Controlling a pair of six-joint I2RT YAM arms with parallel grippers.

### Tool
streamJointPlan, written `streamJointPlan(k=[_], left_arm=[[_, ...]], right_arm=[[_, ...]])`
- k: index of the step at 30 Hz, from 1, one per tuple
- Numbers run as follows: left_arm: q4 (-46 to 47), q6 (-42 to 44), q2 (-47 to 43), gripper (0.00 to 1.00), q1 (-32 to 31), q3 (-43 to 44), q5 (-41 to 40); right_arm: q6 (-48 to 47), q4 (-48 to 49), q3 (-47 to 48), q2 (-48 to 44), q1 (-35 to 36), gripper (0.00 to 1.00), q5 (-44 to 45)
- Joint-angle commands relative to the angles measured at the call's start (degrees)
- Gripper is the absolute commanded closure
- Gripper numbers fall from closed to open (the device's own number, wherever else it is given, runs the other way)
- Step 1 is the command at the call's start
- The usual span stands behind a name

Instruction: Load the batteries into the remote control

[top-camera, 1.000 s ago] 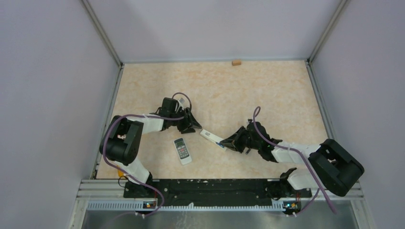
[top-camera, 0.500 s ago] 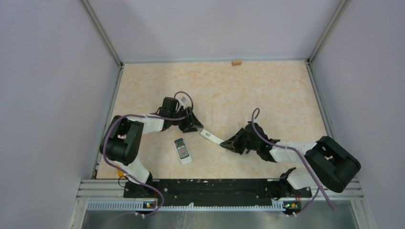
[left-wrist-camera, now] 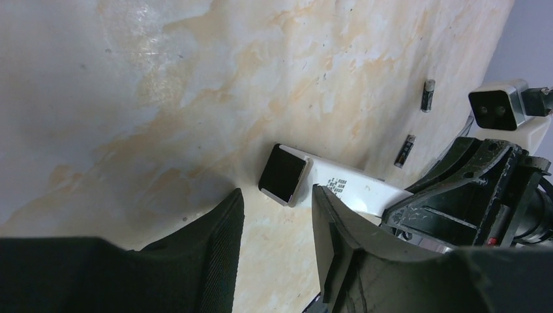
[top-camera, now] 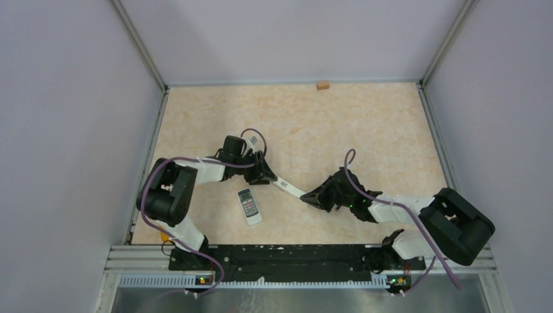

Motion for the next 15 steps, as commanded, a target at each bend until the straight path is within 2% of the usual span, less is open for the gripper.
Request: streamJointPlan(k=[1, 8, 13, 15], left_arm=[[-0.4, 2.4, -0.9, 0.53, -1.0, 0.0, -0.3], [-2.1, 3.7, 0.7, 0.54, -2.2, 0.9, -0.9], [-5.6, 5.2, 1.3, 0.63, -2.9, 1.6, -4.9], [-6.8, 5.8, 1.8, 0.63, -3.2, 2.0, -6.4]], right_arm=[[0.8, -8.8, -1.3, -0.1, 0.5, 1.0, 4.3], [0.2, -11.4, -0.5, 0.3, 0.5, 1.0, 3.9], [0.3, -11.7, -0.5, 0.6, 0.5, 1.0, 3.8], [0.2, -11.8, -0.5, 0.8, 0.5, 1.0, 3.7]])
